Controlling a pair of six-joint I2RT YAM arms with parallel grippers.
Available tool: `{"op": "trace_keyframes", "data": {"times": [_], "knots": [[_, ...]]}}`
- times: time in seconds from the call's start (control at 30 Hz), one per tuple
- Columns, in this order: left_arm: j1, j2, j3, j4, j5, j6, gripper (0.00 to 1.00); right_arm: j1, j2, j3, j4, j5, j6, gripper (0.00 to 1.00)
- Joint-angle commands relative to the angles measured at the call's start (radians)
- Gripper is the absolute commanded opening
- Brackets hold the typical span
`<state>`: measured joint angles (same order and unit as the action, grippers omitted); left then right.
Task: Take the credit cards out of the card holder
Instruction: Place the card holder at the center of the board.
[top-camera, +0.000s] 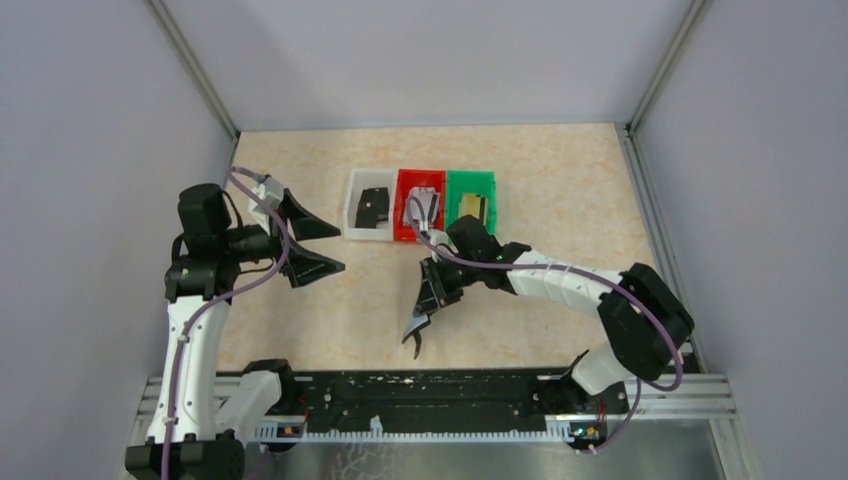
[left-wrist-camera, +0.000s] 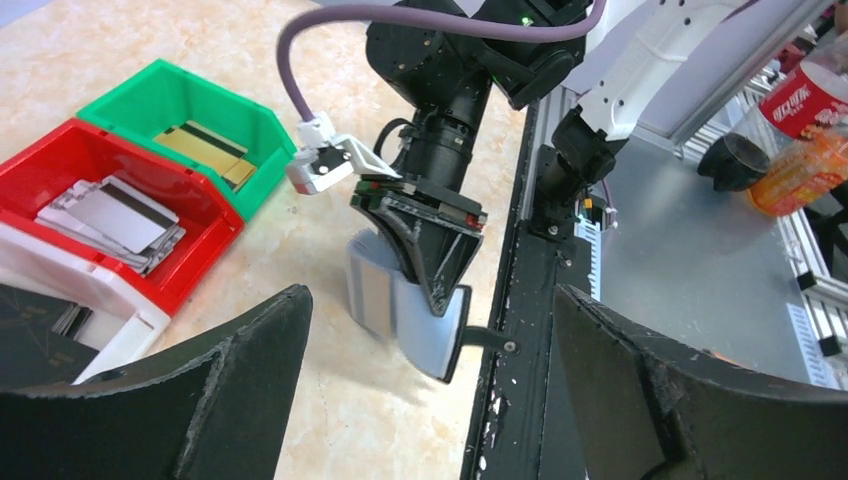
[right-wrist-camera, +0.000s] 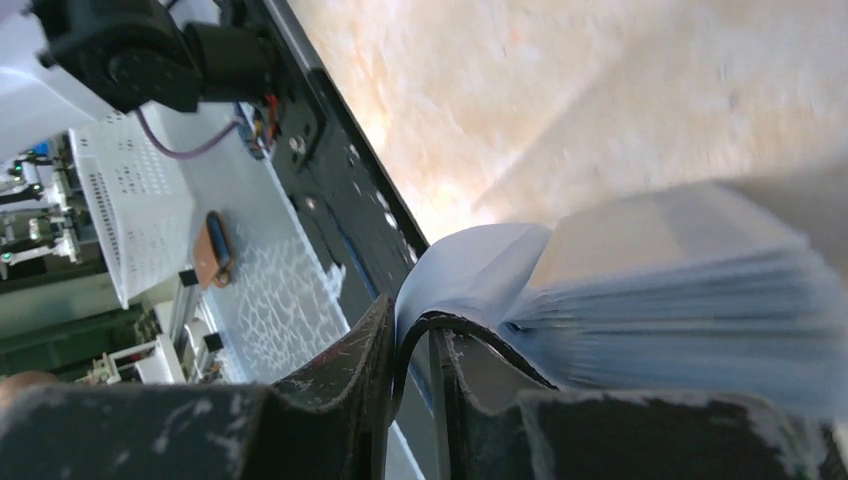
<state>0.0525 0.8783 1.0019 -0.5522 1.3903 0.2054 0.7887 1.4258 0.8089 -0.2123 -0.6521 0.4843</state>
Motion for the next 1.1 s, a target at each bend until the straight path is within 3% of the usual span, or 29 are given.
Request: {"op": "trace_keyframes", "data": {"times": [0.0, 0.3, 0.5, 0.57, 0.67, 0.73, 0.93, 1.07], "knots": [[0.001, 0.009, 0.037, 0.039, -0.088, -0.064, 0.96, 0.006, 0.115, 0.185, 0.153, -0.101, -0.001, 0.18], [0.001, 0.01, 0.035, 0.082, -0.167, -0.12, 0.97, 0.07, 0.221, 0.343, 0.26, -0.207, -0.029, 0.19], [0.002, 0.013, 0.024, 0.116, -0.187, -0.149, 0.98, 0.067, 0.282, 0.355, 0.173, -0.253, -0.099, 0.25], [0.002, 0.015, 0.022, 0.117, -0.19, -0.146, 0.98, 0.035, 0.286, 0.317, 0.155, -0.243, -0.108, 0.23], [0.001, 0.016, 0.015, 0.117, -0.193, -0.142, 0.98, -0.026, 0.258, 0.251, 0.128, -0.159, -0.116, 0.22], [0.002, 0.016, 0.009, 0.108, -0.194, -0.121, 0.98, -0.053, 0.21, 0.212, 0.115, -0.09, -0.124, 0.27], [0.001, 0.015, -0.036, -0.016, -0.262, 0.155, 0.97, -0.062, -0.024, 0.123, 0.043, 0.217, -0.187, 0.49], [0.002, 0.043, -0.098, -0.012, -0.444, 0.246, 0.98, -0.072, -0.242, 0.034, 0.008, 0.491, -0.193, 0.68]]}}
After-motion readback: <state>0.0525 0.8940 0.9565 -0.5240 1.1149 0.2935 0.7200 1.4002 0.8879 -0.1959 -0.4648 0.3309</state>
